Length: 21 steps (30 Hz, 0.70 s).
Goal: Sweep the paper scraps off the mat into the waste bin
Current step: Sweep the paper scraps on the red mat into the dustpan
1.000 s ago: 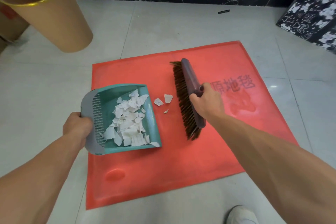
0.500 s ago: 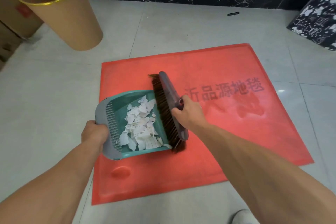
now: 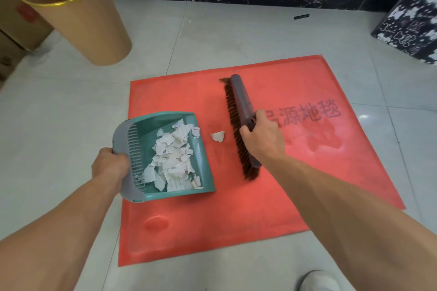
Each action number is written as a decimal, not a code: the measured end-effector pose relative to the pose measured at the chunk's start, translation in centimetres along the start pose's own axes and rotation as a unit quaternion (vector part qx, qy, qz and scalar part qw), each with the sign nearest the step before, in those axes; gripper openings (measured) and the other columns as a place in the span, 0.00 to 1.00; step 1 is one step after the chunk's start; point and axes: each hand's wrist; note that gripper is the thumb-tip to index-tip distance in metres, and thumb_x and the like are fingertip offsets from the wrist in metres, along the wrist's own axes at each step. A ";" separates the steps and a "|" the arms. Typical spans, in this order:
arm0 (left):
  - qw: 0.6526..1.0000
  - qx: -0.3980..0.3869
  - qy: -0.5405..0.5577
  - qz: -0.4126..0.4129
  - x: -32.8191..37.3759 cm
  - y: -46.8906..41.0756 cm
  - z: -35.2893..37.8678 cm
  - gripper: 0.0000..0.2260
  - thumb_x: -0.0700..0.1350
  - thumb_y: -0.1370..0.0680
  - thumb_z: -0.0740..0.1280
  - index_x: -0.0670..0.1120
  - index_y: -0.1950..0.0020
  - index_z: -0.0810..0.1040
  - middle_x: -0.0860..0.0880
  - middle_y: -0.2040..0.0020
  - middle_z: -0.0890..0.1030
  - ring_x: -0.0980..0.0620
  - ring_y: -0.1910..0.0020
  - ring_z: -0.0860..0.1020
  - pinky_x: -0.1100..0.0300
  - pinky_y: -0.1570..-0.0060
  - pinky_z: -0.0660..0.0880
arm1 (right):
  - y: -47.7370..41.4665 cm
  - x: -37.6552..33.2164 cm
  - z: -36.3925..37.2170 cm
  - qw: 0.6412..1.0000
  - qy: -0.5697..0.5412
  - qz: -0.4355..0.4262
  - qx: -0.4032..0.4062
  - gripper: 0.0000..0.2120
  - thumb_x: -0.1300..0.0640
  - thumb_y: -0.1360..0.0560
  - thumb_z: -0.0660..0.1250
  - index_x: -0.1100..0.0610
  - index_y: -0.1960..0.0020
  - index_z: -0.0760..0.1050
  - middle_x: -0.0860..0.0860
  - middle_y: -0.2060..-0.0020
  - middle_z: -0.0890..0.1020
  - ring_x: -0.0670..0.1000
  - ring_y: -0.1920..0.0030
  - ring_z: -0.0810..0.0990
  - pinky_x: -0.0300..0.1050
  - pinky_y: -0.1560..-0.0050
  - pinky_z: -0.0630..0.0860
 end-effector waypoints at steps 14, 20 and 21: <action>0.999 -0.024 -0.023 0.005 0.6 0.7 0.7 0.15 0.39 0.25 0.60 0.40 0.40 0.75 0.40 0.46 0.79 0.40 0.52 0.76 0.51 0.55 0.74 | 0.5 -1.8 2.1 0.984 -0.106 -0.016 -0.144 0.11 0.53 0.27 0.66 0.57 0.49 0.70 0.56 0.55 0.79 0.60 0.54 0.78 0.49 0.58 0.74; 1.000 -0.020 -0.009 0.001 0.3 0.9 0.7 0.14 0.39 0.25 0.61 0.41 0.40 0.74 0.42 0.47 0.78 0.40 0.51 0.76 0.50 0.54 0.75 | 0.2 -1.2 0.9 0.990 -0.122 -0.019 -0.071 0.10 0.52 0.27 0.66 0.55 0.51 0.69 0.54 0.59 0.77 0.58 0.57 0.75 0.47 0.60 0.68; 1.000 -0.017 -0.010 0.001 0.3 0.8 0.6 0.14 0.40 0.25 0.61 0.41 0.40 0.74 0.42 0.47 0.78 0.40 0.51 0.76 0.50 0.54 0.75 | 0.0 -1.0 0.6 0.992 -0.115 -0.015 -0.056 0.10 0.53 0.27 0.66 0.55 0.51 0.68 0.54 0.59 0.76 0.59 0.58 0.74 0.48 0.60 0.69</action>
Point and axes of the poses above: each hand's wrist, its own y-axis away from the middle knuckle, its own z-axis out of the palm, x = y × z
